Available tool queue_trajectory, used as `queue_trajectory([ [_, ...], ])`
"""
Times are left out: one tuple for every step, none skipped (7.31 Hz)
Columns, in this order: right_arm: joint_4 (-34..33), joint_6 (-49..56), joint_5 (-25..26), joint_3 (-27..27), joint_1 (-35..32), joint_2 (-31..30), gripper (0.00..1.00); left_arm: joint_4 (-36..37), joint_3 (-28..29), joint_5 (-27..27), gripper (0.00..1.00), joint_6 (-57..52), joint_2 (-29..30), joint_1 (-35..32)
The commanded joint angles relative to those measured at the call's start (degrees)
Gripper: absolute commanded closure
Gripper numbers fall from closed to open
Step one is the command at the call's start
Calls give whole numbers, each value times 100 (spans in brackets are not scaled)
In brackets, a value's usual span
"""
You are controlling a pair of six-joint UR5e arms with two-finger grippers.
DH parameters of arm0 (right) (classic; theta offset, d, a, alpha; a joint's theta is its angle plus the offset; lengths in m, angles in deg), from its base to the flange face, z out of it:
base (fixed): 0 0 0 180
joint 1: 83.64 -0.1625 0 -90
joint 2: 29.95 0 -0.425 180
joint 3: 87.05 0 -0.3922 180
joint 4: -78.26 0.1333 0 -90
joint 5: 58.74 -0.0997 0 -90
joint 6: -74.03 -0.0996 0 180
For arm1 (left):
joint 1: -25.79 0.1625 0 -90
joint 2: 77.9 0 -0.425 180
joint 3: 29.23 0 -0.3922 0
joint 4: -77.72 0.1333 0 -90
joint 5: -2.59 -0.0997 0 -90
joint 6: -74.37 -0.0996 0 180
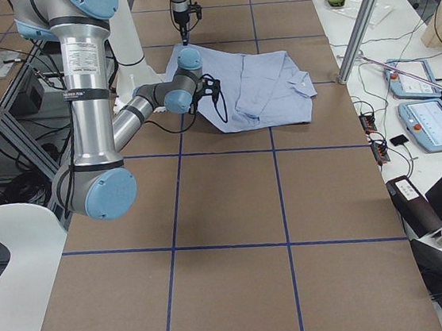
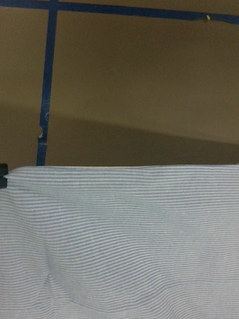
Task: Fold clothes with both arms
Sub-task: 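Lift both hem corners with both grippers and pull them apart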
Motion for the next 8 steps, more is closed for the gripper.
queue_trajectory([
  [0, 37, -20, 9, -42, -54, 100, 4, 103, 23, 100, -90, 4, 9],
  [9, 38, -29, 9, -51, -45, 100, 4, 130, 32, 100, -107, 4, 9],
  [0, 38, -46, 18, -68, -45, 100, 4, 156, 32, 100, -107, 4, 9],
  [0, 38, -107, 18, -86, -28, 100, 4, 148, 32, 100, -107, 13, 9],
  [0, 38, -186, 9, -173, -19, 100, 4, 130, 32, 100, -107, 30, 17],
  [0, 38, -292, -8, -287, -28, 100, 4, 69, 32, 100, -116, 30, 9],
  [9, 55, -580, -69, -497, -45, 100, 4, 8, 41, 100, -107, 65, 9],
  [0, 55, -739, -166, -569, -89, 100, 4, -106, 50, 100, -107, 48, 9],
])
